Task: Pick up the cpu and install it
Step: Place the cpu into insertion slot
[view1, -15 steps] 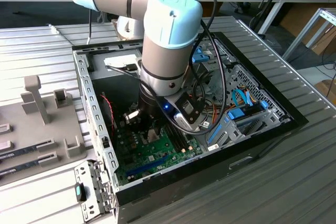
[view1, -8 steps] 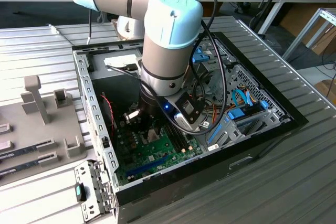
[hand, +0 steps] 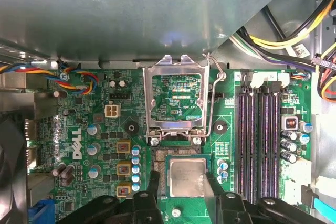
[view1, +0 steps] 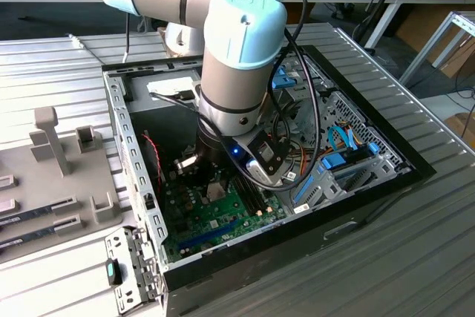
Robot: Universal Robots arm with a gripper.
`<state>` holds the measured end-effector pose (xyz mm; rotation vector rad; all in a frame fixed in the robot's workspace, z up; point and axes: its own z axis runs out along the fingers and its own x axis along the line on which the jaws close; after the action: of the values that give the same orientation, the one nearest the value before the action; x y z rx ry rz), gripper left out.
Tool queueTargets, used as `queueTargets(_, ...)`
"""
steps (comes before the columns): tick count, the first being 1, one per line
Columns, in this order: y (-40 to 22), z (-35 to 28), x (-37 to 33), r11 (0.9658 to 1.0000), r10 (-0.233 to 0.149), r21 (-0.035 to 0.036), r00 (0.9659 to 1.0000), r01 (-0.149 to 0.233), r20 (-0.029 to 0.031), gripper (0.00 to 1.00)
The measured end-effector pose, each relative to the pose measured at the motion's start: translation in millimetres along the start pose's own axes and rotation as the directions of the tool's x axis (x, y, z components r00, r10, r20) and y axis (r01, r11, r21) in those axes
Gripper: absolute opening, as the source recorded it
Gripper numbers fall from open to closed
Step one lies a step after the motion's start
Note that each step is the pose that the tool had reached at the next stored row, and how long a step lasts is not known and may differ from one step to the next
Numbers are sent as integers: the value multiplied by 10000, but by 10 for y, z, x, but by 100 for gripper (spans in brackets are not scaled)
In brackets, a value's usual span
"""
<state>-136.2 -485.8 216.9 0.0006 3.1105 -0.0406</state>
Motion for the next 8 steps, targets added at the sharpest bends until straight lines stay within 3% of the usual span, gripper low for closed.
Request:
queueTargets(5, 0, 17, -69, 10000, -1, -22, 10000, 1, -23, 46)
queueTargets(8, 1, 38, -75, 10000, -1, -25, 10000, 1, -31, 46)
